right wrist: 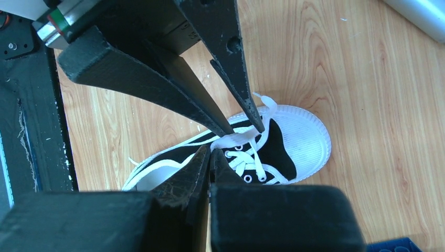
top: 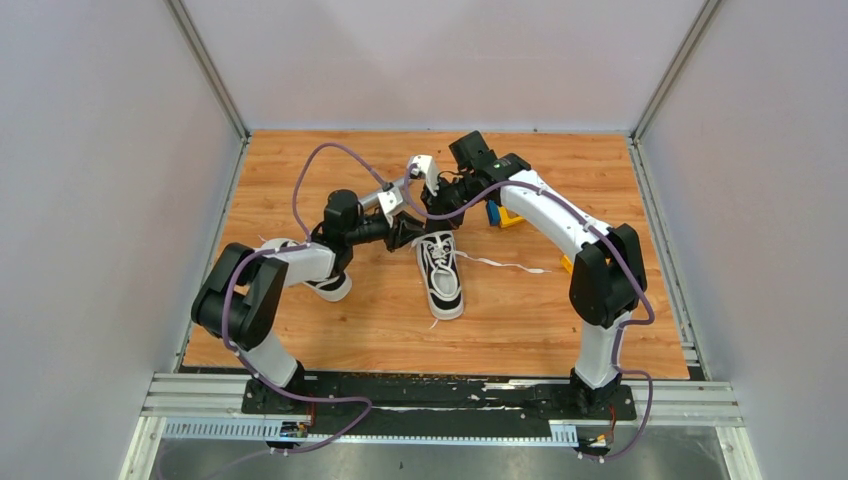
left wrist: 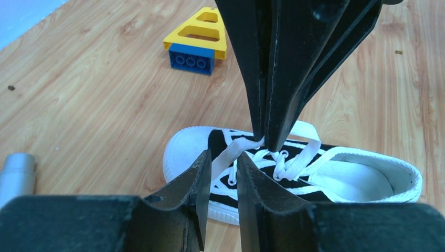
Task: Tie the shoes
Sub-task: Wrap the shoelace around the shoelace.
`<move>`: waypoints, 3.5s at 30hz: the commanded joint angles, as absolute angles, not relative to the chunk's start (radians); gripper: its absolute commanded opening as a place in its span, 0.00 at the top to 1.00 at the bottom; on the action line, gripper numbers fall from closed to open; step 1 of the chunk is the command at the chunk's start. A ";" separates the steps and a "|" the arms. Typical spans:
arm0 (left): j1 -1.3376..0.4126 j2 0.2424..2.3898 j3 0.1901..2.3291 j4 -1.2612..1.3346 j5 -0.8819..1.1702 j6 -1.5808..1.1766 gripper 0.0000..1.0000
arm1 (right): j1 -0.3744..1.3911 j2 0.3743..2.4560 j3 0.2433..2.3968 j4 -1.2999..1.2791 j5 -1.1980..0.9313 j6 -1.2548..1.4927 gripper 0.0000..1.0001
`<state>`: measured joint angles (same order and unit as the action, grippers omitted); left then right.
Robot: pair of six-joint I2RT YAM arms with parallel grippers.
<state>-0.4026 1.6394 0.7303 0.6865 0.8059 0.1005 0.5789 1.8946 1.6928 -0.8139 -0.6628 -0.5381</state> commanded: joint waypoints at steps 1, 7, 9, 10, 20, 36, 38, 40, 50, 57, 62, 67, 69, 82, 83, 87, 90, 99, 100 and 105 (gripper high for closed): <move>-0.399 1.671 0.787 0.730 0.861 0.113 0.71 | 0.572 1.861 1.716 -0.805 -0.707 -0.556 0.99; -0.399 1.673 0.806 0.698 0.904 0.097 0.94 | 0.571 1.883 1.732 -0.805 -0.693 -0.539 0.98; -0.399 1.658 0.802 0.660 0.915 0.098 1.00 | 0.565 1.889 1.733 -0.803 -0.688 -0.531 0.97; -0.399 1.642 0.801 0.622 0.916 0.098 1.00 | 0.557 1.893 1.735 -0.802 -0.688 -0.523 0.97; -0.399 1.477 0.818 0.219 0.791 0.161 1.00 | 0.523 1.920 1.752 -0.786 -0.742 -0.524 0.98; -0.400 1.486 0.884 0.094 0.797 0.212 1.00 | 0.507 1.923 1.691 -0.782 -0.805 -0.501 0.59; -0.399 1.489 0.887 0.081 0.794 0.218 1.00 | 0.492 1.931 1.693 -0.780 -0.817 -0.478 0.58; -0.399 1.493 0.891 0.076 0.792 0.218 1.00 | 0.476 1.937 1.694 -0.777 -0.849 -0.460 0.57; -0.400 1.500 0.909 0.071 0.786 0.209 1.00 | 0.472 1.943 1.688 -0.803 -0.950 -0.497 0.55; -0.399 1.503 0.911 0.079 0.784 0.196 1.00 | 0.483 1.955 1.680 -0.806 -0.940 -0.485 0.53; -0.399 1.508 0.909 0.078 0.785 0.196 1.00 | 0.489 1.964 1.692 -0.803 -0.948 -0.484 0.61; -0.399 1.513 0.905 0.081 0.791 0.192 1.00 | 0.499 1.982 1.714 -0.802 -0.931 -0.466 0.65; -0.399 1.518 0.905 0.085 0.794 0.189 1.00 | 0.501 1.987 1.720 -0.799 -0.924 -0.460 0.72; -0.421 1.605 0.884 0.221 0.837 0.078 1.00 | 0.487 1.975 1.734 -0.705 -0.889 -0.295 1.00; -0.422 1.621 0.885 0.246 0.843 0.045 1.00 | 0.484 1.976 1.734 -0.700 -0.890 -0.279 1.00; -0.427 1.658 0.894 0.281 0.862 -0.024 1.00 | 0.460 1.985 1.727 -0.672 -0.909 -0.217 1.00; -0.431 1.668 0.886 0.301 0.868 -0.055 1.00 | 0.441 1.996 1.727 -0.648 -0.913 -0.176 1.00; -0.431 1.661 0.825 0.397 0.788 -0.204 0.64 | 0.432 2.014 1.718 -0.629 -0.912 -0.126 1.00; -0.431 1.651 0.821 0.396 0.760 -0.206 0.58 | 0.432 2.015 1.715 -0.627 -0.907 -0.122 1.00; -0.431 1.575 0.757 0.392 0.629 -0.179 0.45 | 0.431 2.012 1.708 -0.626 -0.876 -0.101 1.00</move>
